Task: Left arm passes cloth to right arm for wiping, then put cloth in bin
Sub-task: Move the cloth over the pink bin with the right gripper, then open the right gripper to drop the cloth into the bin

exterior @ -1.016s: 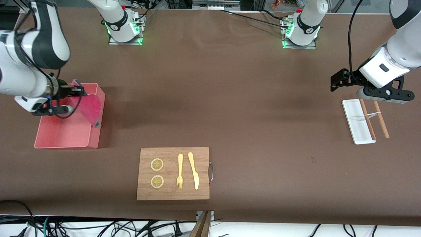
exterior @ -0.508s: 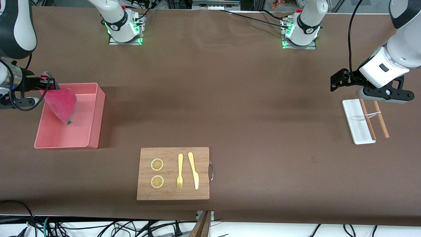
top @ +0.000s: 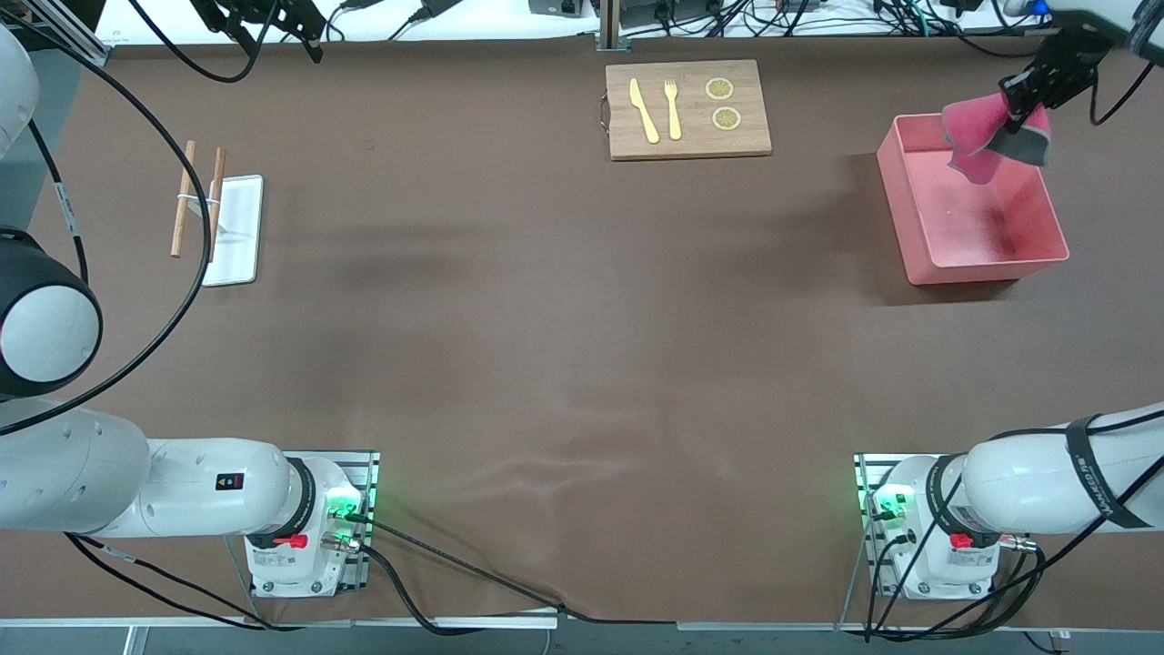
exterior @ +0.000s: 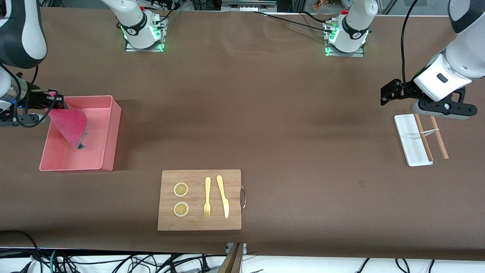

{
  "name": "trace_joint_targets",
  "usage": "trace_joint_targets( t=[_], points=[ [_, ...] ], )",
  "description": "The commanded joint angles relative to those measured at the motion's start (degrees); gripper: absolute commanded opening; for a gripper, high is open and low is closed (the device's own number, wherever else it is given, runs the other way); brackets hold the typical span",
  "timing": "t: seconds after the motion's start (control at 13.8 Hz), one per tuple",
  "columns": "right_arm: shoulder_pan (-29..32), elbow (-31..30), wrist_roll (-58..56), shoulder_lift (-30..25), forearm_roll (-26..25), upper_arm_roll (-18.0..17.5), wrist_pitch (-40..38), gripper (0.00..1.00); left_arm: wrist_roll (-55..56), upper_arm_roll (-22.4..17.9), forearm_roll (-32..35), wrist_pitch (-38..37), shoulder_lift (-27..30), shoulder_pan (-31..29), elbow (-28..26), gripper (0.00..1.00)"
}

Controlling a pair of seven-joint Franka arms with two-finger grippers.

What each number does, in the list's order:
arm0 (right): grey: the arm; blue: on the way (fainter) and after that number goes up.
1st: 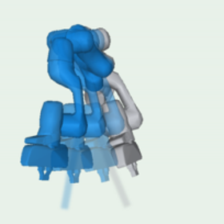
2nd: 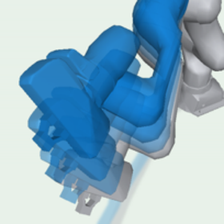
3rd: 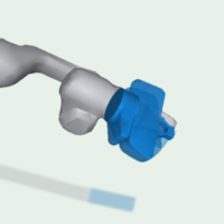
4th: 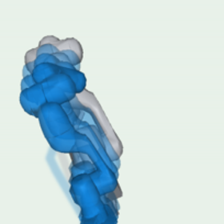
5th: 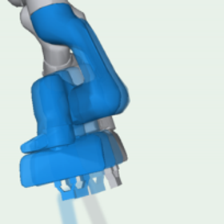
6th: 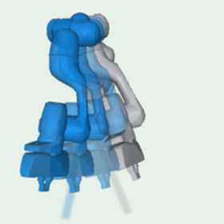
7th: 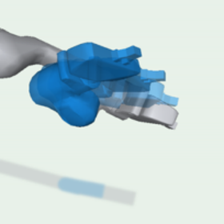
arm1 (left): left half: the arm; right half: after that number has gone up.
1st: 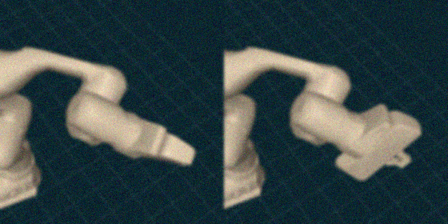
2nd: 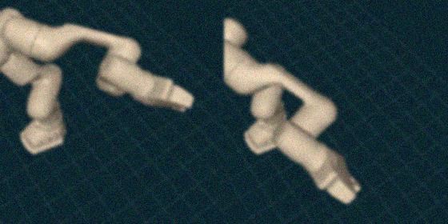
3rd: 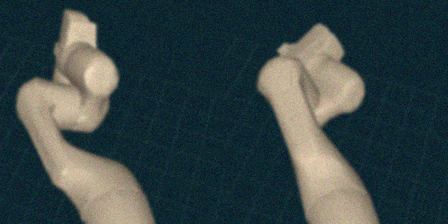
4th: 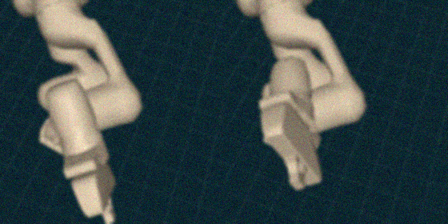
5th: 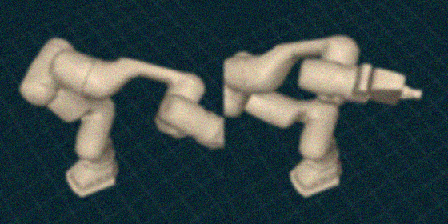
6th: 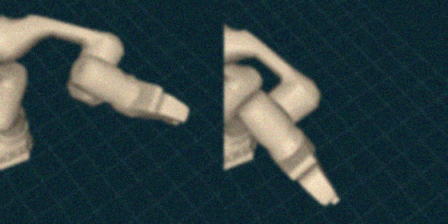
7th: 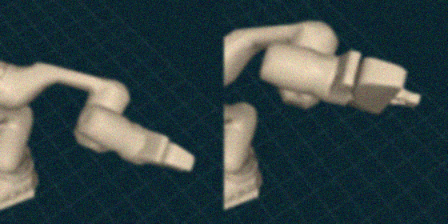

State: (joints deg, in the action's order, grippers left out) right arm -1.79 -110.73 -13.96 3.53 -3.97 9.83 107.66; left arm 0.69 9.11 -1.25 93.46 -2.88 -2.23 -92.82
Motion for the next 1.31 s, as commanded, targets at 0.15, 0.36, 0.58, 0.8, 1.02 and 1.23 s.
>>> trace_joint_targets(
  t=[0.15,0.36,0.58,0.8,1.02,1.23],
  points=[
    [0.2,-6.2,-1.9,-3.2,-0.8,0.5,5.6,0.29,-0.6,0.1,-0.2,-0.5,-0.6,0.1,1.5,1.00],
    [0.2,-5.7,-1.9,-3.1,-0.7,0.5,5.3,1.00,-0.7,0.2,-0.2,-0.5,-0.6,0.1,1.4,1.00],
    [0.2,-5.0,-1.8,-3.1,0.3,0.5,5.5,1.00,-0.6,0.4,-0.2,-0.7,-0.5,0.1,1.4,1.00],
    [0.2,-4.1,-0.8,-4.1,2.2,-1.7,4.5,1.00,-0.6,0.5,-0.1,-0.7,-0.6,0.1,1.5,1.00],
    [0.2,-1.2,6.8,-4.8,3.3,-6.2,0.6,1.00,-0.6,0.5,-0.2,-0.7,-0.5,0.1,1.4,1.00],
    [0.2,0.4,11.7,-5.8,3.4,-10.3,-1.5,1.00,-0.7,0.5,-0.2,-0.7,-0.5,0.0,1.4,1.00]
  ],
)
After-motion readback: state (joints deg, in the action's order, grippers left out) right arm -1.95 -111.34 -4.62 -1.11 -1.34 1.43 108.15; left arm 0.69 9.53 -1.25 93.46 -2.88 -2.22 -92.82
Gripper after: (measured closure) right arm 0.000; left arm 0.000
